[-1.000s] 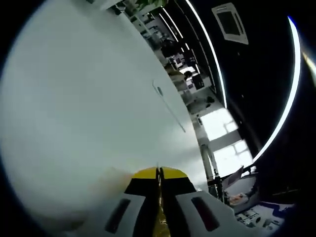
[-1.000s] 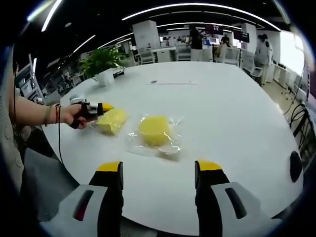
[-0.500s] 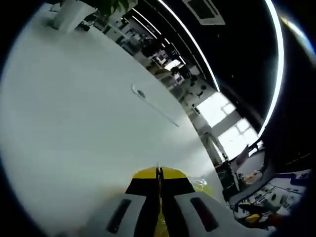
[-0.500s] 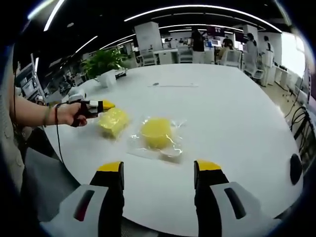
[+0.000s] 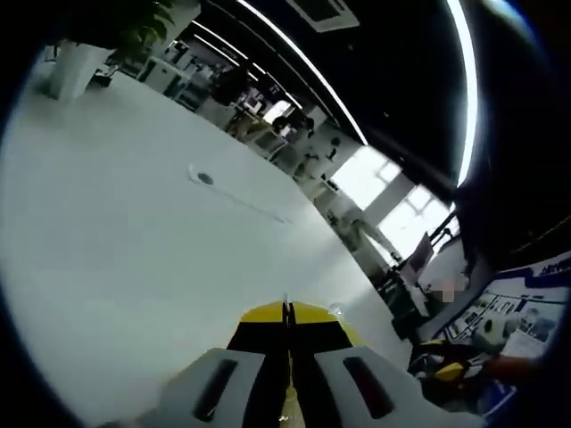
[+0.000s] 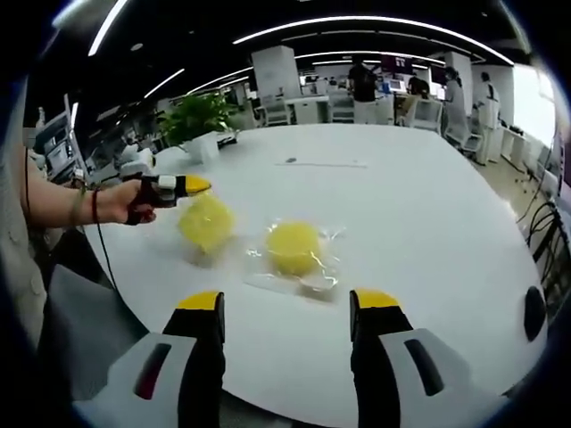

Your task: Compare the silicone blocks by pressing each to a similar depth, holding the contact briefly, and releasing to observe deformation and rebound differences across the visible hardness samples.

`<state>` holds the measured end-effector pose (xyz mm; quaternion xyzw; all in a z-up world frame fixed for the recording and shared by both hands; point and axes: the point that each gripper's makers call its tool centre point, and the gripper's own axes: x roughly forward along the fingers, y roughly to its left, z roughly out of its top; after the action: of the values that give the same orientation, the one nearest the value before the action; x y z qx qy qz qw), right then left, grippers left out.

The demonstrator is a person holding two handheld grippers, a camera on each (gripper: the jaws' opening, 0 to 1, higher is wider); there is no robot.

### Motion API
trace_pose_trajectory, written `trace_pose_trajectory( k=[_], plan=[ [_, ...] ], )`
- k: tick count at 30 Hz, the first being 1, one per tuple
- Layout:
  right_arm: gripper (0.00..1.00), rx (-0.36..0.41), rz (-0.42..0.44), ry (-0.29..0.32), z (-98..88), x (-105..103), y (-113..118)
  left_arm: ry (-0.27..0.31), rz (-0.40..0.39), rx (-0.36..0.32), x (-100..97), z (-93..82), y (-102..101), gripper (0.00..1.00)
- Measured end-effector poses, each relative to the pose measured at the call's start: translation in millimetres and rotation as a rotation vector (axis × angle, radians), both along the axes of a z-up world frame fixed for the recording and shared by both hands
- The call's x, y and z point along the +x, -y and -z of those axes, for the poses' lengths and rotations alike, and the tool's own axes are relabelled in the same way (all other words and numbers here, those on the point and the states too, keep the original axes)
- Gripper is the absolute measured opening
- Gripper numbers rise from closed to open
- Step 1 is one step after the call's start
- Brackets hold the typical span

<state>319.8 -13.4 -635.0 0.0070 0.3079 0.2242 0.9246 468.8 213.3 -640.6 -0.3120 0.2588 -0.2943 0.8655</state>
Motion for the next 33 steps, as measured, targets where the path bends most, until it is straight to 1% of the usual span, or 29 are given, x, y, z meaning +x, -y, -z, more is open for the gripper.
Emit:
trace_pose_trajectory(
  k=[4,8,10,15,16,19,20,22,23,26,27,33],
  plan=[
    [0.52,0.007,-0.007,0.02,-5.7,-3,-3,0.02,0.012,0.004,-13.2,-12.8,3,0.0],
    [0.51,0.014,-0.016,0.039,-11.7,-5,-8,0.03,0.024,0.02,-24.4,-20.6,4,0.0],
    [0.51,0.016,-0.019,0.047,-13.8,-7,-9,0.034,0.024,0.013,-27.6,-24.6,3,0.0],
    [0.52,0.032,-0.025,0.072,-21.0,-10,-12,0.065,0.037,0.027,-33.7,-39.7,2,0.0],
    [0.52,0.036,-0.031,0.079,-23.9,-11,-14,0.08,0.034,0.036,-33.8,-44.3,0,0.0],
    [0.53,0.044,-0.04,0.1,-30.5,-10,-16,0.104,0.037,0.025,-37.0,-61.2,-1,0.0],
    [0.53,0.051,-0.044,0.107,-34.0,-10,-18,0.106,0.038,0.023,-37.2,-63.4,-1,0.0],
    [0.54,0.053,-0.058,0.124,-39.4,-9,-20,0.136,0.042,0.029,-35.8,-73.3,-3,0.0],
    [0.54,0.051,-0.064,0.129,-41.3,-9,-21,0.166,0.046,0.051,-35.4,-79.9,-4,0.0],
    [0.55,0.059,-0.083,0.152,-52.5,-8,-25,0.183,0.047,0.035,-40.3,-95.0,-5,0.0],
    [0.56,0.071,-0.097,0.166,-58.3,-7,-28,0.195,0.05,0.037,-41.0,-100.8,-6,0.0],
    [0.57,0.078,-0.163,0.196,-76.4,-4,-39,0.248,0.062,0.056,-47.9,-124.2,-6,0.0]
  ],
)
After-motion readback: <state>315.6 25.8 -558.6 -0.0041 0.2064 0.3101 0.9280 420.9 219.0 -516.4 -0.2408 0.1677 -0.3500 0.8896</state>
